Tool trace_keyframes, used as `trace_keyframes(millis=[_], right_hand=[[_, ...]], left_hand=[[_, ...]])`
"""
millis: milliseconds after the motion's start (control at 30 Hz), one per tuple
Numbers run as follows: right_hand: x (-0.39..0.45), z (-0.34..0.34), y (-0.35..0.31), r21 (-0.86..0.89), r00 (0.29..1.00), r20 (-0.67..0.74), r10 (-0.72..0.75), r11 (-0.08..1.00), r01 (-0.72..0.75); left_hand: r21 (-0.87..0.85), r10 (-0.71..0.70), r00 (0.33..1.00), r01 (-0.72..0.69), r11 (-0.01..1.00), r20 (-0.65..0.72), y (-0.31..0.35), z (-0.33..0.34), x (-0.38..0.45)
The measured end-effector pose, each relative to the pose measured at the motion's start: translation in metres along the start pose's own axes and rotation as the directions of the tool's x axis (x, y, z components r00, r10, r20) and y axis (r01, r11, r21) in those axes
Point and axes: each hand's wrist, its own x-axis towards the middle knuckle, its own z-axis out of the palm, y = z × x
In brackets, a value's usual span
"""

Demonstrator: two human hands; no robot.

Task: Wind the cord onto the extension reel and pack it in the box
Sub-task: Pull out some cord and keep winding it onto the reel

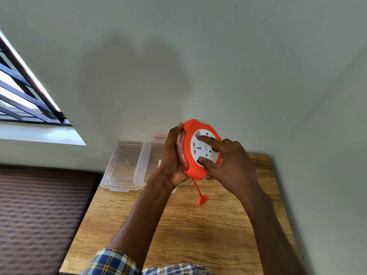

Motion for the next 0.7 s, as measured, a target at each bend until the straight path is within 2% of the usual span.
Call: trace_keyframes(millis=[133, 200, 267, 333, 367, 400, 467, 533, 600, 700], right_hand=[[0.000, 0.002, -0.002, 0.172, 0.986, -0.136, 0.094, 0.983, -0.070], [-0.001, 0.014, -0.011, 0.266, 0.944, -0.224, 0.242, 0.947, -0.180], [0.001, 0.028, -0.021, 0.452, 0.856, -0.218, 0.468, 0.826, -0.336], [0.007, 0.033, -0.024, 0.601, 0.793, -0.093, 0.602, 0.669, -0.437], [0.010, 0.032, -0.022, 0.617, 0.793, -0.053, 0.607, 0.644, -0.452], [0.011, 0.031, -0.019, 0.591, 0.811, -0.047, 0.583, 0.671, -0.448], [0.010, 0.028, -0.015, 0.450, 0.868, -0.087, 0.490, 0.797, -0.404], [0.007, 0.027, -0.011, 0.325, 0.910, -0.139, 0.390, 0.886, -0.330], [0.006, 0.025, -0.006, 0.281, 0.938, -0.178, 0.297, 0.929, -0.241], [0.010, 0.021, 0.008, 0.283, 0.988, -0.110, 0.106, 0.957, -0.071]], left_hand=[[0.043, 0.042, 0.998, -0.041, 0.998, -0.036, 0.001, 0.003, -0.002], [0.073, 0.058, 0.997, -0.054, 0.996, -0.051, -0.002, 0.008, -0.002], [0.125, 0.071, 0.995, -0.063, 0.990, -0.063, -0.006, 0.010, -0.002], [0.143, 0.078, 0.995, -0.068, 0.987, -0.067, -0.008, 0.009, -0.003], [0.141, 0.075, 0.995, -0.066, 0.988, -0.062, -0.008, 0.008, -0.003], [0.142, 0.073, 0.996, -0.065, 0.988, -0.056, -0.008, 0.007, -0.003], [0.154, 0.066, 0.996, -0.056, 0.986, -0.064, -0.008, 0.002, -0.002], [0.141, 0.053, 0.996, -0.043, 0.989, -0.069, -0.008, 0.000, -0.001], [0.098, 0.046, 0.997, -0.039, 0.994, -0.063, -0.008, -0.001, -0.001], [0.026, 0.042, 0.998, -0.041, 0.999, -0.042, -0.006, -0.003, 0.002]])
